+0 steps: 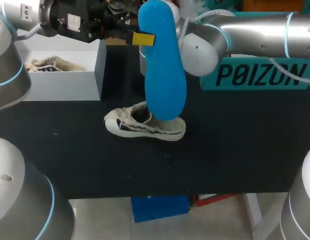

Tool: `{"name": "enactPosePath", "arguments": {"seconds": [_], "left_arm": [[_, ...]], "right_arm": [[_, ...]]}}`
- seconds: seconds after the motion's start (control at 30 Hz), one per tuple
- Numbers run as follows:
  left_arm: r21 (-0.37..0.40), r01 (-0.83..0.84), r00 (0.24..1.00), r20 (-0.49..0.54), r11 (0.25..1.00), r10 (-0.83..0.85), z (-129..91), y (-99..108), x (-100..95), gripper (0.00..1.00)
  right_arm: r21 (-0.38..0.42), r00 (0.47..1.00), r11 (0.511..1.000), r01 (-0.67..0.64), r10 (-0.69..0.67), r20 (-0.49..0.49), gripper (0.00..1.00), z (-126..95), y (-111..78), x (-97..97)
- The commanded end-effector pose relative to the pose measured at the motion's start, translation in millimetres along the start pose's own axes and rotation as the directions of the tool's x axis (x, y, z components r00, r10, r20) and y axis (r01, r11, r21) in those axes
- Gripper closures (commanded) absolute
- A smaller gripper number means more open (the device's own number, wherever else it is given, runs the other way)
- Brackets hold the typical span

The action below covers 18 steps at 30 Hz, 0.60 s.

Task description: Take the shoe out of the shoebox, open the shoe tongue, remove and reinsert the insole, then place the shoe into the shoebox

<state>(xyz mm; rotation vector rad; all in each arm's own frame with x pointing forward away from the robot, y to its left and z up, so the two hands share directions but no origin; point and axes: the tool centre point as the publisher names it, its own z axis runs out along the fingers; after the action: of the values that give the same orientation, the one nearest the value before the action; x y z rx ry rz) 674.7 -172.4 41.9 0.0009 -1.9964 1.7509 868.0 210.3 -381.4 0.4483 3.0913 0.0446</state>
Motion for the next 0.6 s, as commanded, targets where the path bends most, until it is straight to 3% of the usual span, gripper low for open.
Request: {"name": "enactPosePath", "arguments": {"seconds": [0.03, 0.1, 0.23, 0.43, 0.6], "left_arm": [[0.000, -0.001, 1.000, 0.000, 1.000, 0.001, 1, 1, -0.9, 1.00], [0.000, -0.001, 1.000, 0.000, 1.000, 0.001, 1, 1, -0.9, 1.00], [0.000, -0.001, 1.000, 0.000, 1.000, 0.001, 1, 1, -0.9, 1.00], [0.000, -0.001, 1.000, 0.000, 1.000, 0.001, 1, 1, -0.9, 1.00], [0.000, -0.001, 1.000, 0.000, 1.000, 0.001, 1, 1, -0.9, 1.00]], "right_arm": [[-0.034, 0.990, 0.990, -0.139, 0.139, 0.022, 1.00, -55, -29.6, -10.7], [-0.001, 0.969, 0.971, -0.238, 0.238, 0.069, 1.00, -62, -35.0, -17.6], [0.027, 0.870, 0.880, -0.474, 0.463, 0.167, 1.00, -67, -41.9, -27.8], [0.056, 0.636, 0.648, -0.760, 0.722, 0.273, 1.00, -64, -43.7, -28.5], [0.019, 0.456, 0.475, -0.880, 0.831, 0.320, 1.00, -61, -42.6, -23.4]]}}
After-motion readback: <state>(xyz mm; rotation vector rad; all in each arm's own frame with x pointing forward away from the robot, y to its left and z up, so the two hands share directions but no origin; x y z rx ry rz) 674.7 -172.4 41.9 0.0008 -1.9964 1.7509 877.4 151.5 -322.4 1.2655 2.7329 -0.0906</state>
